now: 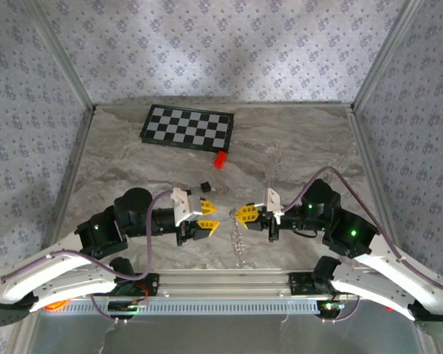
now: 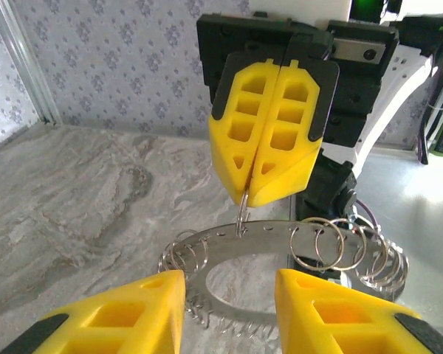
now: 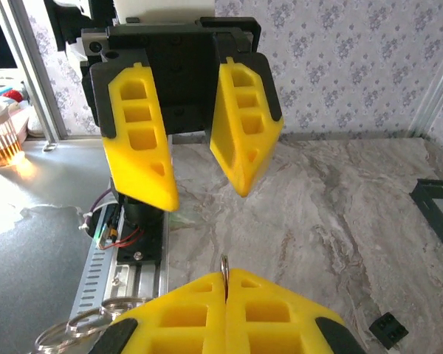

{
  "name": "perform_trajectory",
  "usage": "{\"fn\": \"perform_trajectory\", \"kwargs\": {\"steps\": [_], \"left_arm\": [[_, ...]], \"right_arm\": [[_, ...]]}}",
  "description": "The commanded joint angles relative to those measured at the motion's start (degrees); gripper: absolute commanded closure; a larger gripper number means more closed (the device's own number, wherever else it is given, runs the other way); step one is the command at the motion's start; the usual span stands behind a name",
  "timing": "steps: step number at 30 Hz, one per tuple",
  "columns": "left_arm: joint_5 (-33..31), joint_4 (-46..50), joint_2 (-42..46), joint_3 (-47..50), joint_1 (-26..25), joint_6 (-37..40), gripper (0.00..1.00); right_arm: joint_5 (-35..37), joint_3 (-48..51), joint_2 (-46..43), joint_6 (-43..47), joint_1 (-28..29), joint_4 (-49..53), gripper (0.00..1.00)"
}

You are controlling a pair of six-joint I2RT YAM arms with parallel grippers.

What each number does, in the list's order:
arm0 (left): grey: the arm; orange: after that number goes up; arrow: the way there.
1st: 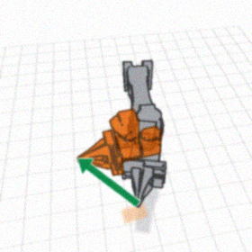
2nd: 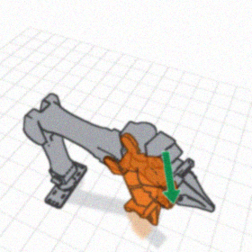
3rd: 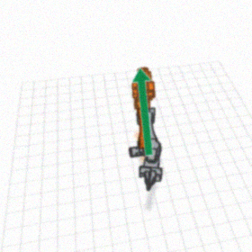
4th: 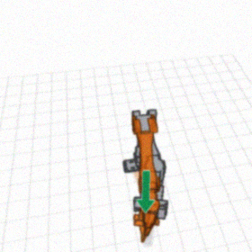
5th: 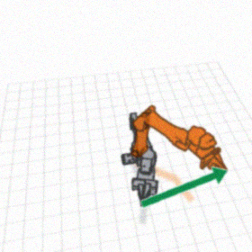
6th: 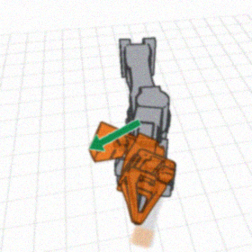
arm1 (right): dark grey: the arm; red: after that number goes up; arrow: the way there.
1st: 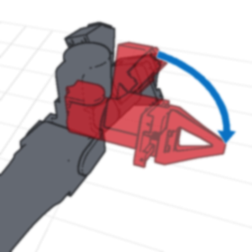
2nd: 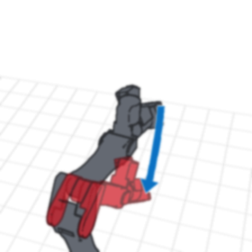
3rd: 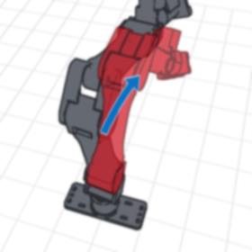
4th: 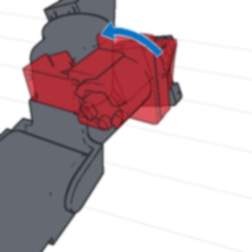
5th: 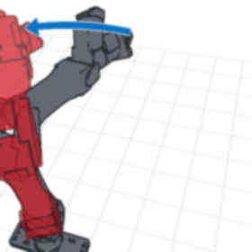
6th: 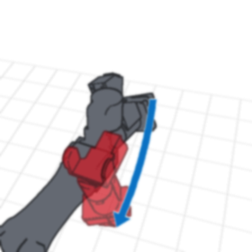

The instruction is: Put the keys on the keyring

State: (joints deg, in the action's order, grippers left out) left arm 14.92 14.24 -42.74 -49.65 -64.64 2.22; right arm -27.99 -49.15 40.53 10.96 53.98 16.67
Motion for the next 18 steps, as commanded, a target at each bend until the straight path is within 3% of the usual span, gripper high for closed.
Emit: {"fn": "perform_trajectory", "kwargs": {"steps": [1,18], "left_arm": [[0.34,1.87,-1.02,-2.6,-0.31,-1.24,0.64],[3.77,2.37,-7.42,-5.46,-0.33,0.2,0.75]], "right_arm": [[1.56,-3.98,0.92,2.63,0.93,3.57,1.0],[10.02,-8.47,4.88,7.31,7.15,9.73,1.0]]}}
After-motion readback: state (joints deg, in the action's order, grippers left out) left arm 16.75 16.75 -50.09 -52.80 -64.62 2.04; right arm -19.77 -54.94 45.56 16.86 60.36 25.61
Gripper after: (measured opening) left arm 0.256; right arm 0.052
